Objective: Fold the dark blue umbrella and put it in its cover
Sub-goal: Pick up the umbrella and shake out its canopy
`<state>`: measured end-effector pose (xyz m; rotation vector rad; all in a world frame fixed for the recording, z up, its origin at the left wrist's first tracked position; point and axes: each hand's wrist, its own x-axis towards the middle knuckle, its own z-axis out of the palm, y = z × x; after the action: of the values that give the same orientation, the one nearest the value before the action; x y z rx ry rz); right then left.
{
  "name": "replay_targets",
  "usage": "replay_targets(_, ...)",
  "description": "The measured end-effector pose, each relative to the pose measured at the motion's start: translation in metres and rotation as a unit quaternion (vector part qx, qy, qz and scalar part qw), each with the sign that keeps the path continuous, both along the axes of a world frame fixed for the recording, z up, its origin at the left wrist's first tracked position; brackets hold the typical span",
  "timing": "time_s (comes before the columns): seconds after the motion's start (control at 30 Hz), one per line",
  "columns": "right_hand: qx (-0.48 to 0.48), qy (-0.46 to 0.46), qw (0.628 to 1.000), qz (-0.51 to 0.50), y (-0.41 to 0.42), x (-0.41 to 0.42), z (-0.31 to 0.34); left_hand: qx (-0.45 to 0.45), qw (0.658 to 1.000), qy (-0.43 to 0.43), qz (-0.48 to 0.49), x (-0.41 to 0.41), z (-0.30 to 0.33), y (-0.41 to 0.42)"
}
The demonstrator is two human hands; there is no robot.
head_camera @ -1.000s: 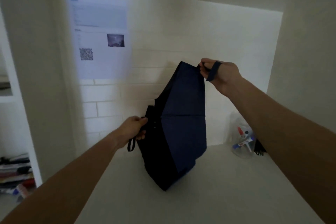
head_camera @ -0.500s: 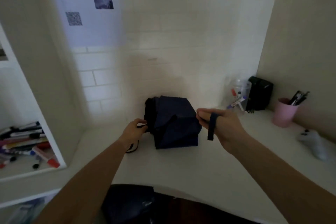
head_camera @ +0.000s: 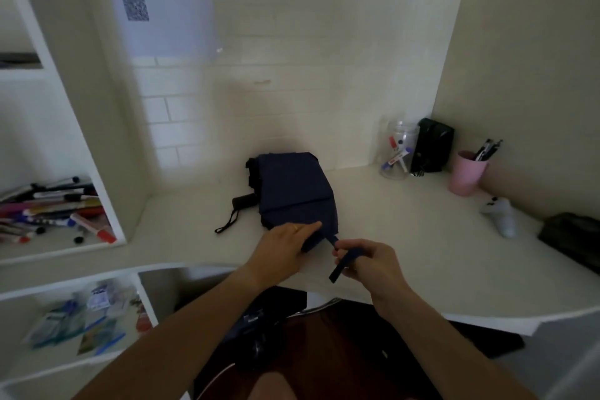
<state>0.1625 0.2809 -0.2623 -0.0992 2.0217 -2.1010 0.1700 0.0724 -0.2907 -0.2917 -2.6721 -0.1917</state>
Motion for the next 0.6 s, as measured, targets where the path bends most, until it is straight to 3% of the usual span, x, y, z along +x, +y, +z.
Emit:
replay_targets(0.23,0.066,0.032,0.993,0.089,0.034,0.03,-0.049,-0.099,0.995,0.011,-0.009,0.018,-0.028,-0.005)
replay_targets(0.33,0.121,0.031,0.972,0.197,0.05,0.039,-0.062,-0.136,0.99,-0.004,-0.025,0.024,-0.03,-0.007)
replay_targets(0.43,0.223,0.009,0.924,0.31,0.066,0.034,-0.063,-0.143,0.989,-0.029,-0.033,0.027,-0.031,-0.007)
replay_targets(0.6,0.445,0.164,0.788,0.393,0.072,-0.007,0.002,-0.142,0.988,-0.03,-0.05,0.031,-0.03,-0.016)
